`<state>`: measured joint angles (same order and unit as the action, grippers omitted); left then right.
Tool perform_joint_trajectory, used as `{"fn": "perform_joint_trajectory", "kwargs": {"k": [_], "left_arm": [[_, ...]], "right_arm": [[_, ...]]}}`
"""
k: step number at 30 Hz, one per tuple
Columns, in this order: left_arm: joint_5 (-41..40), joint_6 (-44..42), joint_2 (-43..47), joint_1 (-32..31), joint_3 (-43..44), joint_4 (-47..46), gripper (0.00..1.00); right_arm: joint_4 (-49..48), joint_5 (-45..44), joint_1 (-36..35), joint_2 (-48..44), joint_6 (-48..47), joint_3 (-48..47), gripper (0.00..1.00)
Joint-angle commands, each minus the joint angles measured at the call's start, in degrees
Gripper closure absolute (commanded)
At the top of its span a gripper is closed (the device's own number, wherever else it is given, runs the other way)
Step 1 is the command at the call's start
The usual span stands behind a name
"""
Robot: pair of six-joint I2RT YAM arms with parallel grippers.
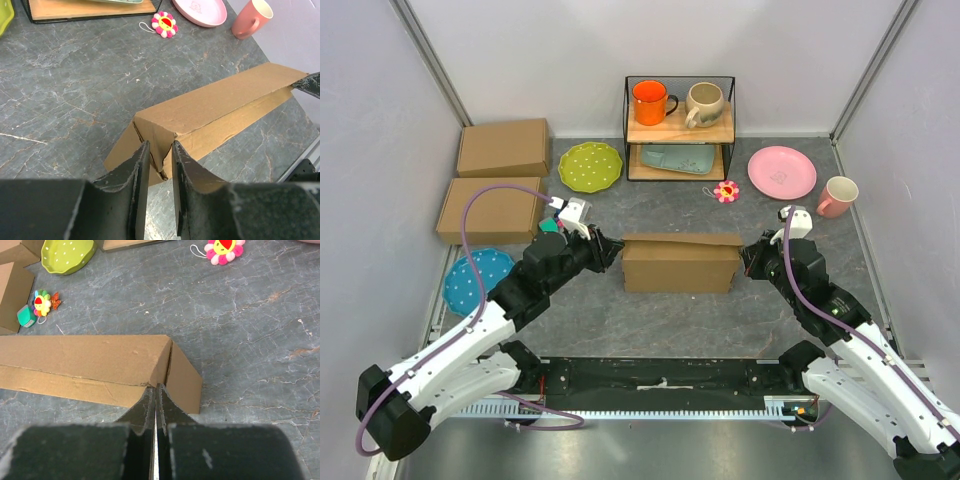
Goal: Fold the paper box
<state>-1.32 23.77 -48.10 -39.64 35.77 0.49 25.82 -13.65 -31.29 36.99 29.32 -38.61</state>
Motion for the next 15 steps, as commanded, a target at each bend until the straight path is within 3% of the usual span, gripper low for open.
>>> {"fn": "perform_joint_trajectory", "kwargs": {"k": [1, 7, 10, 15], "left_arm": [[1.0, -2.7, -0.3, 0.0, 2.4, -2.5, 0.7], [1.1, -3.0, -1.6, 0.0, 3.5, -3.0, 0.81], [1.1, -2.9, -2.3, 0.0, 3.5, -3.6, 0.98], [3.2, -2.0, -2.4, 0.0, 1.4, -4.9, 0.98]], "right_arm": [[3.8, -0.9, -0.3, 0.9, 0.3, 0.6, 1.0], [3.8, -0.7, -0.5, 1.0, 0.5, 0.6, 1.0], [3.8, -0.8, -0.5, 0.9, 0.6, 0.5, 1.0], [4.4, -0.1, -0.6, 0.6, 2.5, 1.2, 1.0]]}}
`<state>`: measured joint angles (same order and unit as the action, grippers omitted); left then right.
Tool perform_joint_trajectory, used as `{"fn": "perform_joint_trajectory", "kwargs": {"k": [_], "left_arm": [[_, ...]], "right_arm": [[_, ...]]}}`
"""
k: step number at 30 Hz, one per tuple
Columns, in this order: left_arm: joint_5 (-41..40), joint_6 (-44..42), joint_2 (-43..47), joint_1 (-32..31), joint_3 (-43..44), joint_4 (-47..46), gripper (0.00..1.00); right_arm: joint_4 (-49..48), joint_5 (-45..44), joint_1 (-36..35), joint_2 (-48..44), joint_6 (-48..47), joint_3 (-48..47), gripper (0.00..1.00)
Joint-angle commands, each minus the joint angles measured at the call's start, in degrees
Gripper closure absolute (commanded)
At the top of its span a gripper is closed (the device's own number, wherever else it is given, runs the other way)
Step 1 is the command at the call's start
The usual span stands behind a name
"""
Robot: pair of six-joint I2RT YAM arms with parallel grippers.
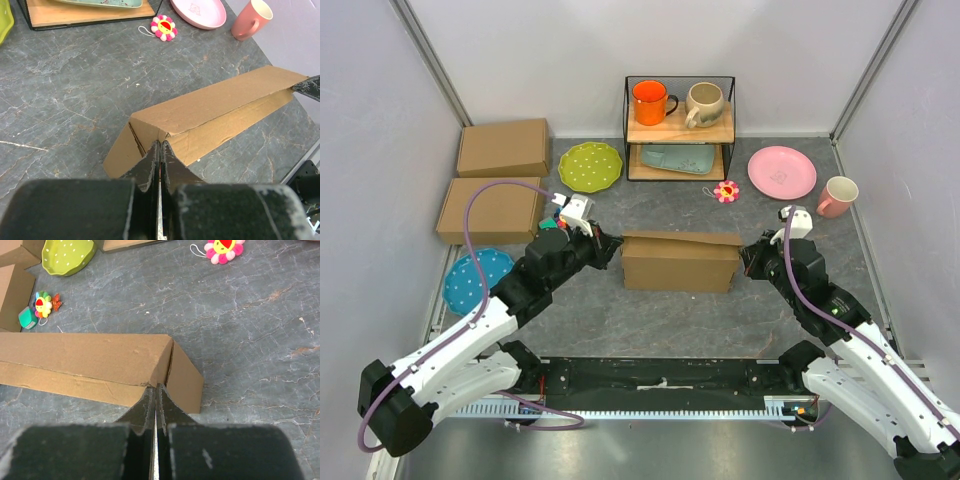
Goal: Fold the paper box
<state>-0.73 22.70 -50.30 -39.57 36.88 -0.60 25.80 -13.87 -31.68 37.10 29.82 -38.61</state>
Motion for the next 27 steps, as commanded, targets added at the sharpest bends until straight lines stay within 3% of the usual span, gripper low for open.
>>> {"fn": "perform_joint_trajectory", "kwargs": {"k": [1, 17, 25, 27], "left_arm": [[2.8, -0.7, -0.1, 0.0, -0.2, -4.1, 0.98], [0.9, 4.8, 1.4, -1.6, -12.1, -9.2, 0.98], [-3.0, 5.4, -1.8, -3.6, -13.5, -9.2, 0.98], [-3.7, 5.0, -1.1, -3.7, -13.5, -9.2, 0.98]], "right_arm": [[4.6, 0.1, -0.2, 0.4, 2.6, 1.3, 1.0], [7.9, -1.4, -0.2, 0.0, 7.3, 1.8, 1.0], [10.1, -2.0, -0.2, 1.0, 8.1, 0.3, 1.0], [10.7, -2.1, -0.2, 0.7, 8.1, -0.6, 0.95]]}}
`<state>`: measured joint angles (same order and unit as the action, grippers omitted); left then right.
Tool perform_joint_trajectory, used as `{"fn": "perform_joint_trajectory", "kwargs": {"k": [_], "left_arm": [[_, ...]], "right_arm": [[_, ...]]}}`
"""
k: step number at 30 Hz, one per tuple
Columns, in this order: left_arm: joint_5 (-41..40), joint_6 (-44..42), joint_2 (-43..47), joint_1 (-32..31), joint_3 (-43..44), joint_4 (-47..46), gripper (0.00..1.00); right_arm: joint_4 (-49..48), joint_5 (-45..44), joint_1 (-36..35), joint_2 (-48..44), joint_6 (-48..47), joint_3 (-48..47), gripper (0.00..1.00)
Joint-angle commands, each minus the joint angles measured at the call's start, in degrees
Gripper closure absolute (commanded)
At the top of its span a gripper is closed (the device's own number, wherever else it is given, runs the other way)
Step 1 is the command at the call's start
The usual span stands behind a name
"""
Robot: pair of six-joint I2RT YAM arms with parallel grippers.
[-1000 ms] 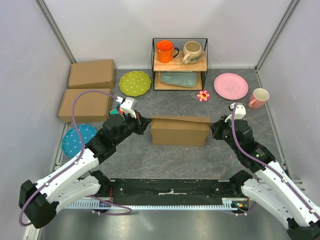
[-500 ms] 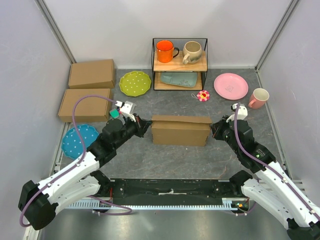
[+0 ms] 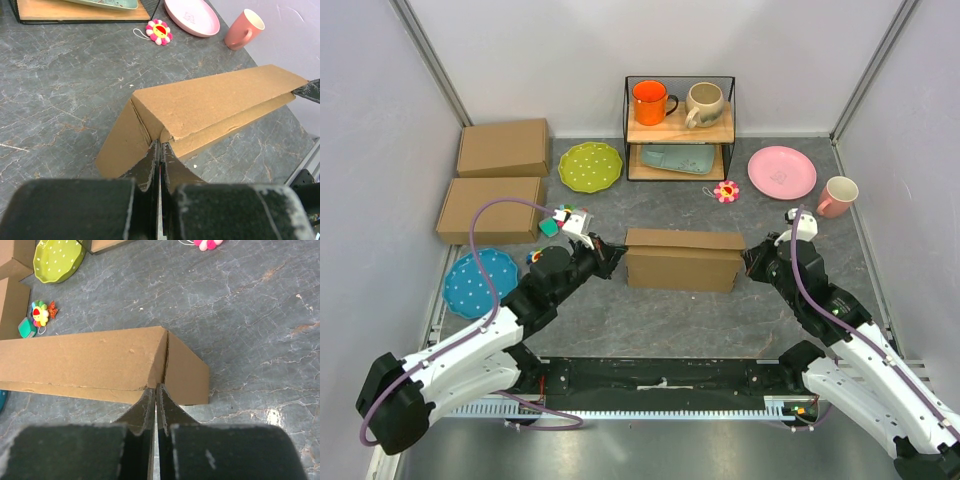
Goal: Fold the paper box
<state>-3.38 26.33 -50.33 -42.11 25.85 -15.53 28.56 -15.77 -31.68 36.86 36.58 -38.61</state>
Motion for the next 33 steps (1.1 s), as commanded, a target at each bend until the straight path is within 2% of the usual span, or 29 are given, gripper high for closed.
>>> {"fn": "perform_joint_trajectory", "kwargs": {"k": [1, 2, 3, 5, 7, 29, 32, 33], "left_arm": [[-1.4, 1.2, -0.8, -1.0, -2.4, 5.9, 0.98], [-1.5, 0.8, -0.4, -1.0, -2.0, 6.4, 0.98], [-1.9, 0.7, -0.2, -1.1, -1.8, 6.6, 0.98], [-2.1, 0.1, 0.1, -1.0, -1.0, 7.1, 0.98], [-2.2, -0.1, 0.1, -1.0, -0.4, 7.7, 0.98], [-1.3, -1.5, -2.7, -1.1, 3.1, 9.4, 0.98], [-1.1, -1.6, -2.8, -1.0, 3.2, 9.4, 0.98], [-1.0, -1.6, -2.8, -1.0, 3.2, 9.4, 0.98]], "right_arm": [[8.2, -0.3, -0.2, 0.8, 1.0, -1.0, 0.91], [8.6, -0.7, -0.2, 0.8, 0.9, -1.5, 0.81], [8.8, -1.1, -0.2, 0.8, 0.8, -2.3, 0.76], [9.3, -2.2, -0.2, 0.7, 0.1, -3.3, 0.7], [9.5, -2.7, -0.2, 0.8, -0.3, -4.5, 0.67], [3.2, -1.6, -0.2, 2.4, -5.4, -7.2, 0.65], [2.5, -1.9, -0.2, 3.0, -5.7, -6.6, 0.69], [2.2, -2.2, -0.2, 3.0, -5.8, -6.4, 0.74]]}}
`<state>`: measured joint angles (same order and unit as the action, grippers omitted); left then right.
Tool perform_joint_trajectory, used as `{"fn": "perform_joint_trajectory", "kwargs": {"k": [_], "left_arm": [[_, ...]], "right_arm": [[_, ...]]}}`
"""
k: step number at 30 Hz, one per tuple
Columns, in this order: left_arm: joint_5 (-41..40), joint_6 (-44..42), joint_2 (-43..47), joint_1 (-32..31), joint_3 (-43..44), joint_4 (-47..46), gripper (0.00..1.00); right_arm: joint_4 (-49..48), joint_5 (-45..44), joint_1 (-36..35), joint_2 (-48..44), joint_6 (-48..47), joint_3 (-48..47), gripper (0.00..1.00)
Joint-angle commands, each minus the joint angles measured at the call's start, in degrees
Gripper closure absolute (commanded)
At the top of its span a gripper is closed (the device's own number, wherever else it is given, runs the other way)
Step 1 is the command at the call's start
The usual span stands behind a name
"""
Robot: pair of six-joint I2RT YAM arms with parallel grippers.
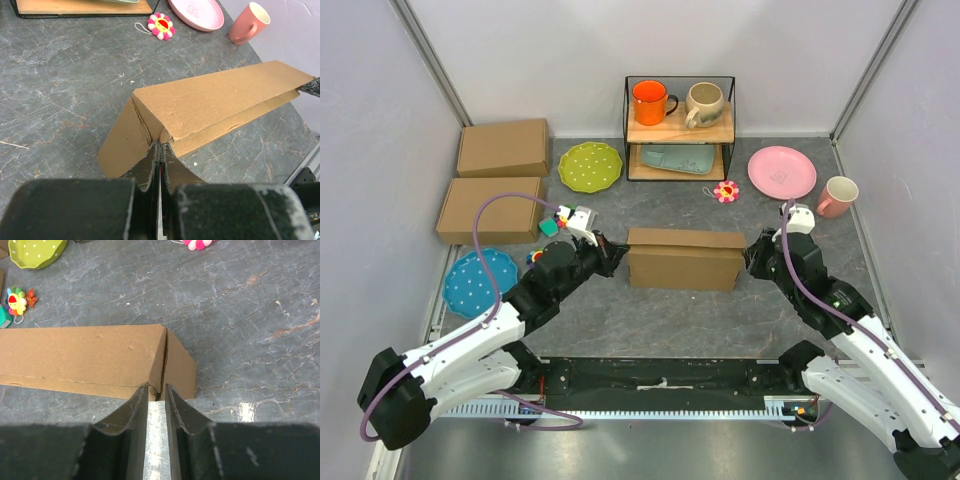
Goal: Fold the paper box
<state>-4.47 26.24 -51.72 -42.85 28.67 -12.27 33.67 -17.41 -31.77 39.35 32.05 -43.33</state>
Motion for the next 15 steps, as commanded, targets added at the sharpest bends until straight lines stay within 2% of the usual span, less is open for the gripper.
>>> {"fn": "perform_joint_trajectory", "kwargs": {"k": [1, 5, 7, 15], "left_arm": [[0.2, -1.6, -1.4, -0.4, 0.4, 6.1, 0.98], [0.3, -1.9, -1.4, -0.3, 0.5, 6.3, 0.98], [0.4, -2.0, -1.3, -0.3, 0.7, 6.3, 0.98], [1.0, -1.9, -2.2, -0.3, 0.8, 6.1, 0.98]], "right_arm": [[-3.1, -0.6, -0.1, 0.5, -1.3, -1.2, 0.76], [-4.1, -1.4, -0.1, 0.2, -1.6, -0.4, 0.87], [-4.2, -1.9, -0.1, 0.4, -1.6, -0.1, 1.0], [1.9, -3.1, -0.1, 1.4, 0.9, 0.3, 1.0]]}}
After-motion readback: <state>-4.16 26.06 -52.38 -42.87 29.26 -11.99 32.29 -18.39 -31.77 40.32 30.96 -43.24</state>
